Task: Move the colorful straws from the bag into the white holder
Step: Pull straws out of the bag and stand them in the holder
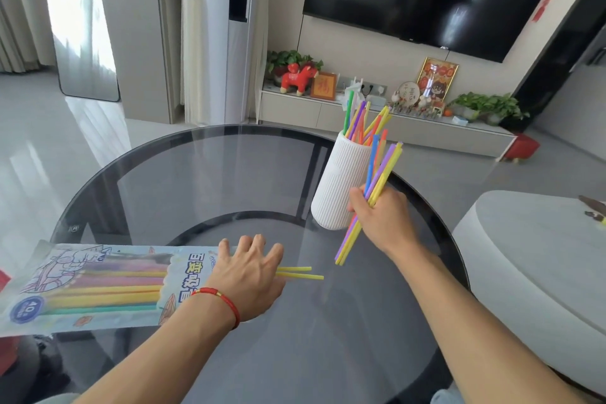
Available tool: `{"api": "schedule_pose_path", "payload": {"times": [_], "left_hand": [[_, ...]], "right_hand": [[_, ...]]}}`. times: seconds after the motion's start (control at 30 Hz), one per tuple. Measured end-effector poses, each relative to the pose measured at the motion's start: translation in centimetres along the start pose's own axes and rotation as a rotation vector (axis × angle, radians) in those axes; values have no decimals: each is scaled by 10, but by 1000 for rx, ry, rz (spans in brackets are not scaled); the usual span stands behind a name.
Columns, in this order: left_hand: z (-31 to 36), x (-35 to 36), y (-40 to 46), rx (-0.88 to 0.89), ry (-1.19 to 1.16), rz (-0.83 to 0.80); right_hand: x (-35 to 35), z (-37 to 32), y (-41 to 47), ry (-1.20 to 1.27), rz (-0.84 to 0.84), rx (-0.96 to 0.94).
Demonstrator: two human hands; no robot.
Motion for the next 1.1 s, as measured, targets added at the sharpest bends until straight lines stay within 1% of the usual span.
{"api": "schedule_pose_path", "payload": {"times": [0.1,0.2,0.3,0.4,0.47,0.5,0.53,0.6,0.67,0.73,0.83,0.97,1.03,1.1], "left_hand": [[0,1,1,1,-1,-6],[0,2,3,9,-27,3],[9,1,7,63,-137,50],[27,-9,9,188,-347,147],[32,-21,5,277,-484,231],[33,-28,3,315,-542,276],[31,-34,0,341,-585,322],[25,-45,-7,355,-639,413],[20,-51,-13,343,-647,467],[18,-51,-15,334,-632,484],[17,-49,-16,314,-601,478],[18,-46,-14,300,-568,450],[17,-44,-12,282,-551,430],[16,-42,-10,259,-528,396]], "right_hand": [[-5,4,-3,84,37,19],[-4,22,-9,205,65,122],[-27,38,-10,521,224,183],[-62,38,0,882,375,151],[-86,29,7,1045,459,111],[-98,23,10,1082,510,89],[-109,18,11,1079,565,71],[-129,5,12,940,654,50],[-137,-10,12,756,691,37],[-136,-23,17,616,687,26],[-128,-42,36,423,586,35],[-103,-59,65,163,328,92],[-91,-61,73,112,212,120],[-87,-58,77,154,174,136]]}}
Point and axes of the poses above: each hand's wrist, its own y-axis towards the middle knuckle, its own x-axis out of the palm, z = x × y, the point moved 10 cm from there along y, towards the middle knuckle, and after that the axes turned 13 degrees about -z, right-handed, at the moved point
